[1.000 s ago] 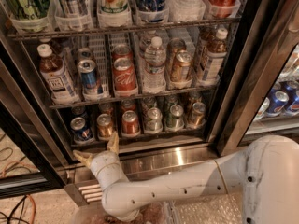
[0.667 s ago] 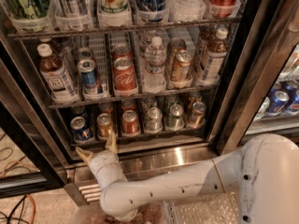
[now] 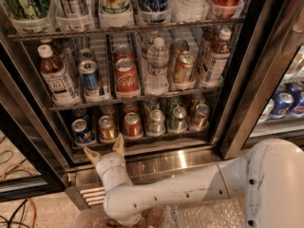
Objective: Pick orange can from bottom shelf of fridge
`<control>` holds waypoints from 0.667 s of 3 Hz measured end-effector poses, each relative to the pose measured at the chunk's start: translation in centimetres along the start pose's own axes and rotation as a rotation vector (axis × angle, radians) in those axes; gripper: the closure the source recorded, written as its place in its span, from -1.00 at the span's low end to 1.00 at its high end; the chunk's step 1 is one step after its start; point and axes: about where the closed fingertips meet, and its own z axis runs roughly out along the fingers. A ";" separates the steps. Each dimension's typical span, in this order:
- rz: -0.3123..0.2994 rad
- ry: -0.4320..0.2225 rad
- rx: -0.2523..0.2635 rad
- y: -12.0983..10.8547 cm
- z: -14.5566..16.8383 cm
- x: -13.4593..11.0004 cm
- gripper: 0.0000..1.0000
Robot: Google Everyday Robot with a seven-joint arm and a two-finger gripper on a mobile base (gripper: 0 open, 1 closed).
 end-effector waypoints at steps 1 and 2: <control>0.017 -0.016 0.046 -1.6 -0.1 -0.4 -0.48; 0.019 -0.029 0.050 -1.7 0.5 -0.8 -0.46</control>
Offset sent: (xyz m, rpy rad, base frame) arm 0.0173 -0.0105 0.0121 0.0312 -0.0358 -0.0513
